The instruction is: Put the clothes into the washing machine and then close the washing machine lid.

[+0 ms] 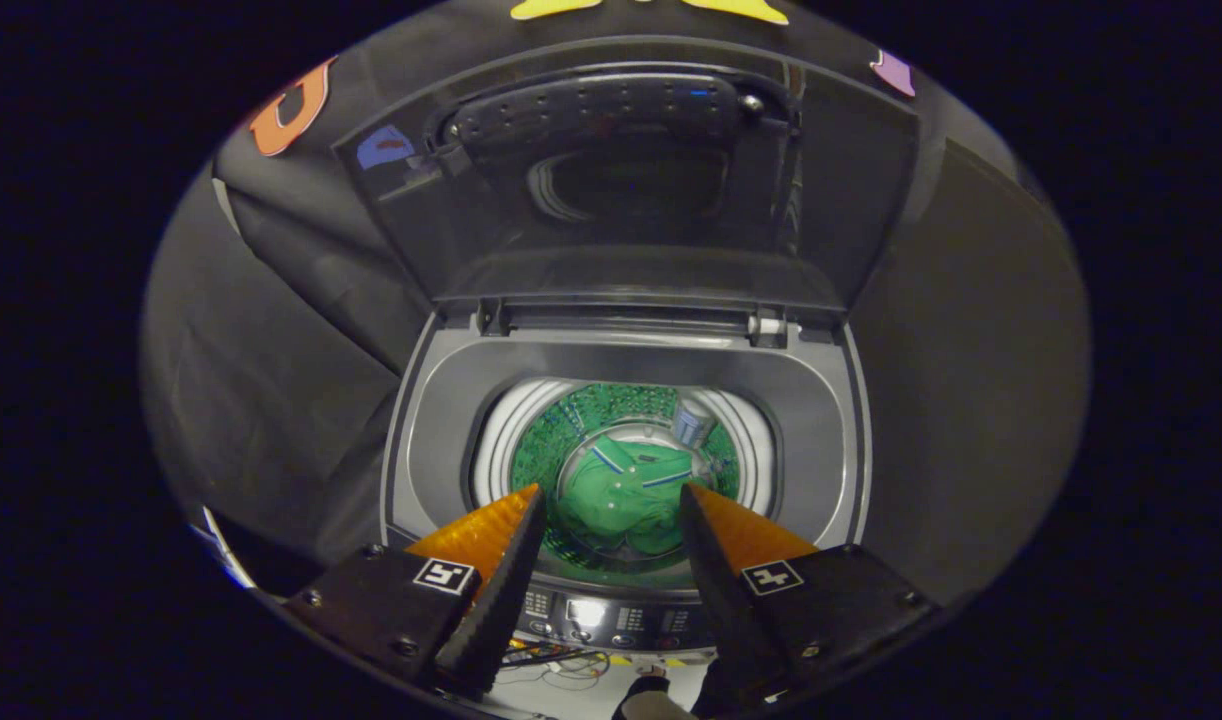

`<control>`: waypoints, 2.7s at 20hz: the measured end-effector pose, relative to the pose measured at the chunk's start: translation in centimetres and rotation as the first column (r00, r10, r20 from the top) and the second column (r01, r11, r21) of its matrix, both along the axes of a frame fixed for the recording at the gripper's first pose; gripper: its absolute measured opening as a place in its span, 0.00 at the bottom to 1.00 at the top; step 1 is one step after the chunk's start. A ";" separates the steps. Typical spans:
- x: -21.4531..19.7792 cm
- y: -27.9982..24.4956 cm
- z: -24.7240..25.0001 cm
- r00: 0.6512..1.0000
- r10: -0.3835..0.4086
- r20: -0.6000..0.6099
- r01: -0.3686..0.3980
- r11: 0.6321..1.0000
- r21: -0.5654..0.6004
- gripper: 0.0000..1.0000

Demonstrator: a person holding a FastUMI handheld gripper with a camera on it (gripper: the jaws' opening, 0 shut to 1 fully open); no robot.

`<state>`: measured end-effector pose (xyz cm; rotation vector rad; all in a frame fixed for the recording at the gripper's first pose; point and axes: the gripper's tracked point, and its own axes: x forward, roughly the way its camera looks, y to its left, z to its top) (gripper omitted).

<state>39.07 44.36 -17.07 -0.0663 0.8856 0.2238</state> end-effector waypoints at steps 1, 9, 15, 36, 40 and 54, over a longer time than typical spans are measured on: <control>-0.1 -0.1 0.7 1.000 0.006 0.019 -0.005 1.000 -0.006 0.83; -0.1 -0.5 9.7 0.976 0.039 0.216 -0.041 0.999 0.003 0.83; 0.4 0.1 19.0 0.913 0.045 0.406 -0.058 0.998 0.022 0.83; 11.4 4.2 26.9 0.848 -0.076 0.524 0.043 0.996 0.074 0.83; 13.7 4.5 25.1 0.871 -0.106 0.480 0.074 0.994 0.084 0.83; 15.9 4.6 20.3 0.909 -0.131 0.395 0.121 0.991 0.051 0.88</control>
